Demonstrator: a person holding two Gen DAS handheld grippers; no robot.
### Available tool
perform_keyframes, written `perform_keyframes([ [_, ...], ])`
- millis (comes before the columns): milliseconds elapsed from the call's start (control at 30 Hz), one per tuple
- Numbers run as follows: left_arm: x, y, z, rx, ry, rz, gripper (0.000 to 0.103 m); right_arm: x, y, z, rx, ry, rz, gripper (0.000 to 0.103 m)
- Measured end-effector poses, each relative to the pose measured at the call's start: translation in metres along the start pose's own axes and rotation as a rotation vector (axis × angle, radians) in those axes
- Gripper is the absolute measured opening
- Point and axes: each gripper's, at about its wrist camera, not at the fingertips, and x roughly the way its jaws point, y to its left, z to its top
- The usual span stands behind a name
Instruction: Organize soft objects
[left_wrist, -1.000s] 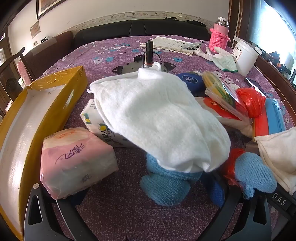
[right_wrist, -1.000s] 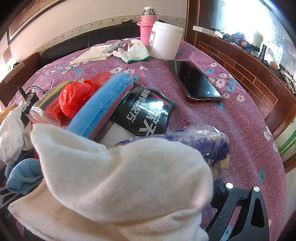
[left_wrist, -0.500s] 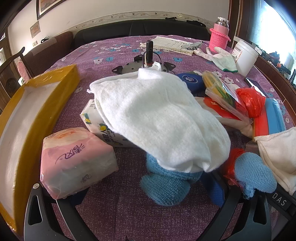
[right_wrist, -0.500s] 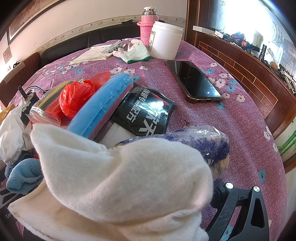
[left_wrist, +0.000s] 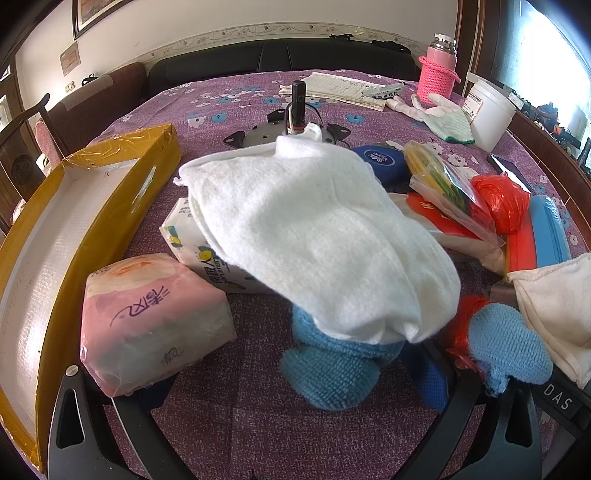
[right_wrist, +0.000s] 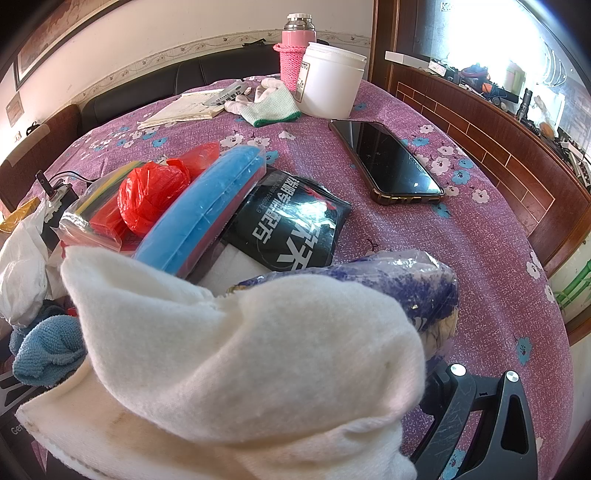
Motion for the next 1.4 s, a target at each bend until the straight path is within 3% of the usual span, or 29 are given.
perform_keyframes([
  [1400, -0.0026, 0.0018, -0.0022, 0.035, 0.043, -0.03, 0.103, -0.0015, -0.002, 0.0014, -0.031, 0.027, 0.038, 0.103],
])
